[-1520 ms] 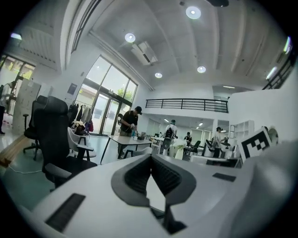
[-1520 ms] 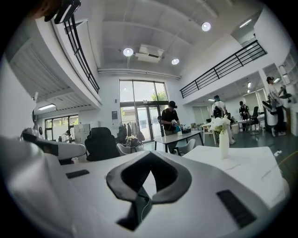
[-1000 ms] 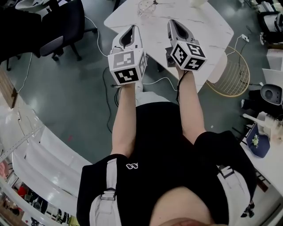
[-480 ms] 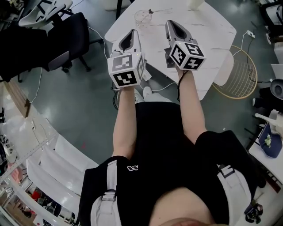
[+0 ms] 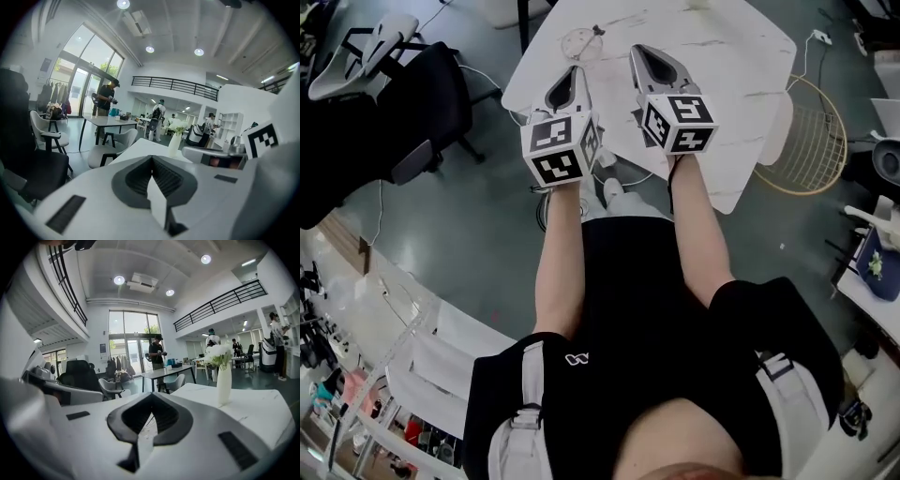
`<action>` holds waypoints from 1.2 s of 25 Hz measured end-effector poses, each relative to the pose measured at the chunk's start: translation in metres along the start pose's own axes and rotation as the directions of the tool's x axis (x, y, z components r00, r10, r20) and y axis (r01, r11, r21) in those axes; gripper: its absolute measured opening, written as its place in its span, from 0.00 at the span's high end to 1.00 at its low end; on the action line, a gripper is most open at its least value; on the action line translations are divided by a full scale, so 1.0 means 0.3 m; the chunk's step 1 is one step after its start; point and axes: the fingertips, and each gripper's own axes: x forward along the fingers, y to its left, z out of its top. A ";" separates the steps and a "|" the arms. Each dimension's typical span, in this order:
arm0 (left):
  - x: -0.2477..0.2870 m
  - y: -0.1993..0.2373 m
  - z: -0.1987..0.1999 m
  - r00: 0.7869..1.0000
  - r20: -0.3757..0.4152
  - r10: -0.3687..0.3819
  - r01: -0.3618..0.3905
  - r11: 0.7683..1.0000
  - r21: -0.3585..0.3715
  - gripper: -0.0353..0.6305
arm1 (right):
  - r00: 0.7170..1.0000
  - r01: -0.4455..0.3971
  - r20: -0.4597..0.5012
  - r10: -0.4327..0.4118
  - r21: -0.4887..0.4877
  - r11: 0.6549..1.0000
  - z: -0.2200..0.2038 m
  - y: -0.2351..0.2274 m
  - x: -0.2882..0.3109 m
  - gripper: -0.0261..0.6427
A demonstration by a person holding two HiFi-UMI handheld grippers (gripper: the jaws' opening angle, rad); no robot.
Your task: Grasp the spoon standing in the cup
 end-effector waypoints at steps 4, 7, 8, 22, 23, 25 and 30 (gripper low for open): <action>0.099 0.083 -0.032 0.998 -0.055 -0.003 0.001 1.000 -0.028 0.93 | 0.999 -0.040 -0.017 0.040 -0.054 0.998 -0.016 0.011 0.119 0.95; 0.175 0.180 -0.072 0.995 -0.100 0.016 -0.023 0.998 -0.066 0.93 | 0.998 -0.050 -0.037 0.047 -0.060 0.997 -0.054 0.012 0.206 0.95; 0.200 0.212 -0.077 0.994 -0.110 0.022 -0.030 0.997 -0.073 0.93 | 0.998 -0.047 -0.041 0.045 -0.054 0.997 -0.067 0.006 0.237 0.95; 0.355 0.386 -0.161 0.977 -0.212 0.011 -0.025 0.998 -0.064 0.93 | 0.987 -0.008 -0.159 0.017 0.059 0.998 -0.239 -0.060 0.427 0.78; 0.358 0.407 -0.165 0.976 -0.218 0.017 -0.033 0.997 -0.070 0.93 | 0.985 -0.022 -0.168 0.034 0.071 0.997 -0.254 -0.053 0.439 0.76; 0.362 0.444 -0.171 0.973 -0.229 0.032 -0.049 0.996 -0.072 0.93 | 0.981 -0.046 -0.183 0.062 0.090 0.995 -0.279 -0.040 0.461 0.75; 0.378 0.446 -0.165 0.975 -0.221 0.031 -0.035 0.999 -0.012 0.93 | 0.973 -0.062 -0.213 0.084 0.106 0.992 -0.333 -0.043 0.499 0.75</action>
